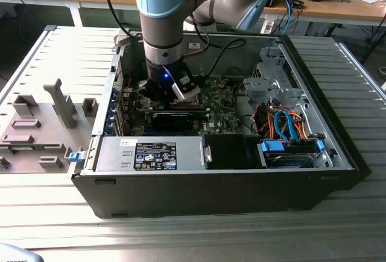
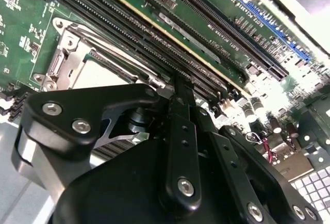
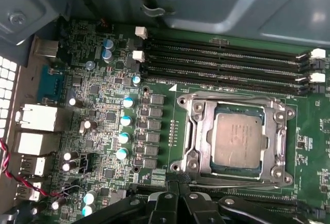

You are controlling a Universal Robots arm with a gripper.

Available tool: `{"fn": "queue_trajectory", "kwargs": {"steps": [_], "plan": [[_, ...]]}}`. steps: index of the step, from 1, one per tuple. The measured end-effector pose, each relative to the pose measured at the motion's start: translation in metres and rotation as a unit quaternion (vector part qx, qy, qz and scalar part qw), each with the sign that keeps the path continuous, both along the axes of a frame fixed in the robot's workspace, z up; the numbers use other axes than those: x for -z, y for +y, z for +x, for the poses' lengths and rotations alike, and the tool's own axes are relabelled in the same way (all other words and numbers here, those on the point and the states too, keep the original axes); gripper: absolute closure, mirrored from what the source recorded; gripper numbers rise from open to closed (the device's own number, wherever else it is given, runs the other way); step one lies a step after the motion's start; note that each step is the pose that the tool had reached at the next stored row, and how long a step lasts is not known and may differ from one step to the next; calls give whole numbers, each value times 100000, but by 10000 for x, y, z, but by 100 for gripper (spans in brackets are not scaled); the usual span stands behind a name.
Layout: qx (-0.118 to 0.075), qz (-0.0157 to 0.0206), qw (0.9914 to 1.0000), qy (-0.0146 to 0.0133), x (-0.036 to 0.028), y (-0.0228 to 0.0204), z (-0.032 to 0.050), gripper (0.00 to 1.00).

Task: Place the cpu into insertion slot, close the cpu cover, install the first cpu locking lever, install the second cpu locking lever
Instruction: 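Install the second cpu locking lever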

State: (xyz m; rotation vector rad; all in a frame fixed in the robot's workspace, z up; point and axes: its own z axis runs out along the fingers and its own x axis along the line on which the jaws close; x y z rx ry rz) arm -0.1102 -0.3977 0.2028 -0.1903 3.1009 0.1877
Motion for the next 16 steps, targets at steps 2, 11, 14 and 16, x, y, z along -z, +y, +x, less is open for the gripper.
{"fn": "queue_trajectory", "kwargs": {"steps": [2,11,14,16], "plan": [[-308,140,99999,-13,8,2,-1,89],[-1738,684,99983,-21,11,11,-1,89],[-1879,667,99980,-23,3,14,0,89],[-3249,709,99945,-21,13,53,-1,89]]}}
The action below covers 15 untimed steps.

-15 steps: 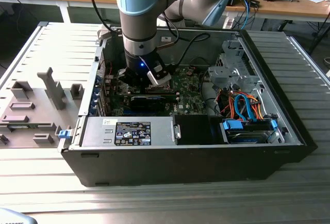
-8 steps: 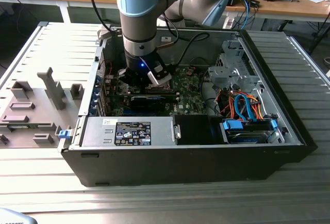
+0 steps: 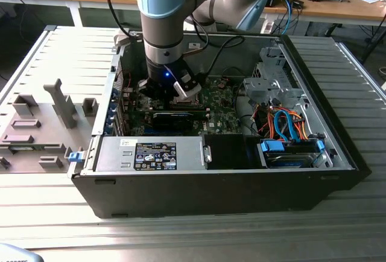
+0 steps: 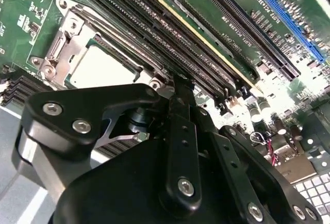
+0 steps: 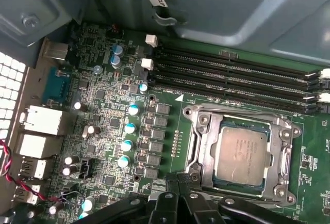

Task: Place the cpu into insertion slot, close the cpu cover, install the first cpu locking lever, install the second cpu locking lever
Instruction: 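Install the second cpu locking lever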

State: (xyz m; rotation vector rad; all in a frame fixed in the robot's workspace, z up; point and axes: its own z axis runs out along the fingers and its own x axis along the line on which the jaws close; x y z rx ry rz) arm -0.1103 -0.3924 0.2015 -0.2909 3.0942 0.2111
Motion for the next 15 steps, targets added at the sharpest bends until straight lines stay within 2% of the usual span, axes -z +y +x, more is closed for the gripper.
{"fn": "queue_trajectory", "kwargs": {"steps": [1,2,3,6,9,10,12,14,15], "plan": [[-655,-9,99998,15,16,0,0,89],[-1379,-47,99990,1,-98,2,5,89],[-1428,-523,99988,204,-98,62,96,89],[-1424,-1184,99982,418,-95,109,169,89],[-1427,-2003,99968,663,-88,156,247,89],[-1430,-2611,99951,932,-84,181,325,89],[-1423,-3279,99929,1184,-81,201,420,89],[-1437,-3518,99916,1533,-79,218,532,89],[-1427,-3631,99912,1547,-79,238,544,89]]}}
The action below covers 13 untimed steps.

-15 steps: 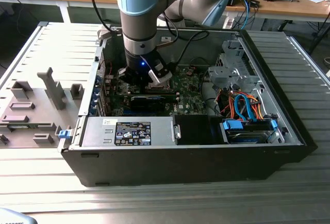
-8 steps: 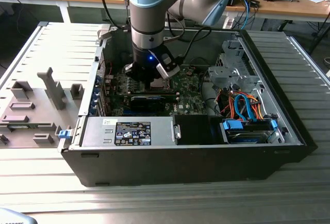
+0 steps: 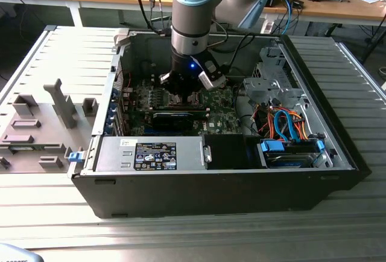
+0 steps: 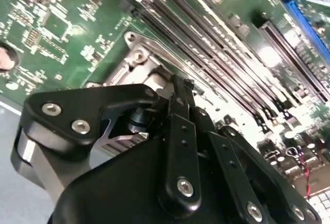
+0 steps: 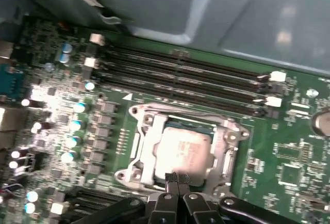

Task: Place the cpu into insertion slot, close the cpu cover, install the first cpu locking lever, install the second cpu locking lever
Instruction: 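Install the second cpu locking lever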

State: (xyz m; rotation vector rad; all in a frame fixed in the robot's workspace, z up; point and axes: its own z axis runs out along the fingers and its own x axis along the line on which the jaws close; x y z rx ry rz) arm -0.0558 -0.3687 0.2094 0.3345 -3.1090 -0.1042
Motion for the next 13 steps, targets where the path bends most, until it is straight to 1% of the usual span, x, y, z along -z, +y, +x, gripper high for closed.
{"fn": "queue_trajectory", "kwargs": {"steps": [1,2,3,5,7,8,9,11,13], "plan": [[-14,-249,100000,-5,-11,26,1,89],[-22,-386,99999,3,-31,32,1,89],[-38,-428,99999,-1,-59,36,1,89],[-59,-434,99999,-26,-174,38,1,89],[-58,-435,99999,-27,-244,38,1,89],[-62,-436,99999,-27,-299,38,1,89],[-68,-434,99999,-26,-329,38,1,89],[-73,-440,99999,-23,-364,38,1,89],[-74,-432,99999,-25,-383,38,1,89]]}}
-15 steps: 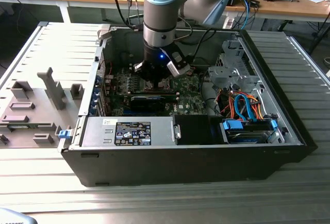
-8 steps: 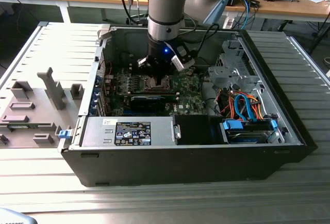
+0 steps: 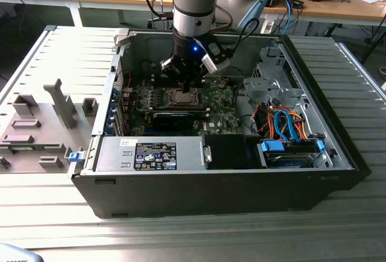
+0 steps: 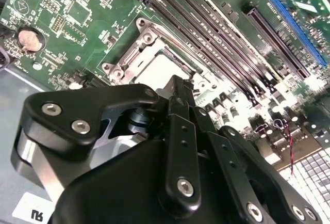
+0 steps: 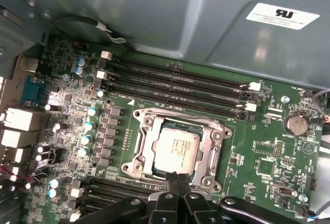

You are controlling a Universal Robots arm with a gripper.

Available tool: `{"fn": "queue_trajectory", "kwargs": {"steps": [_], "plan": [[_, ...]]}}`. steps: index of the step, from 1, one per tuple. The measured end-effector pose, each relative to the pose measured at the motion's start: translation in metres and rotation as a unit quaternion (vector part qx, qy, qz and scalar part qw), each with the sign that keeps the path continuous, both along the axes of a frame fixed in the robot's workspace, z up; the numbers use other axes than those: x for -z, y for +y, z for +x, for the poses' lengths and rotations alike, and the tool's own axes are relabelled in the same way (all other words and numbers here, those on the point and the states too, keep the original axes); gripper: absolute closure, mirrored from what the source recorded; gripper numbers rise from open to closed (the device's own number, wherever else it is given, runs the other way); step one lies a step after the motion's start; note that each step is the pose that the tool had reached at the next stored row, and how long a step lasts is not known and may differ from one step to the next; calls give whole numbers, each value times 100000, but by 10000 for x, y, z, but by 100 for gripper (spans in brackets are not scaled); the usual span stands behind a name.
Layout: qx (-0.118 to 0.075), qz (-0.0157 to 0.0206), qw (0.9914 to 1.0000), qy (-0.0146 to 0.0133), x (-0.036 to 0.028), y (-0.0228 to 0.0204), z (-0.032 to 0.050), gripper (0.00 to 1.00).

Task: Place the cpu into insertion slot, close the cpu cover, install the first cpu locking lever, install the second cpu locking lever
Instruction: 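Install the second cpu locking lever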

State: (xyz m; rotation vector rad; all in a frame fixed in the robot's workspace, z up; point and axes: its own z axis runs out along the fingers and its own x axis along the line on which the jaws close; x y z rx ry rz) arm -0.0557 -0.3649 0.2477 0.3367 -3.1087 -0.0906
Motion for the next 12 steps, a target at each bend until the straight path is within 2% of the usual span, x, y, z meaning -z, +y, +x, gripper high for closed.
{"fn": "queue_trajectory", "kwargs": {"steps": [2,12], "plan": [[2,5,100000,-5,-16,0,0,89],[-1,-1,100000,-3,-21,0,0,89]]}}
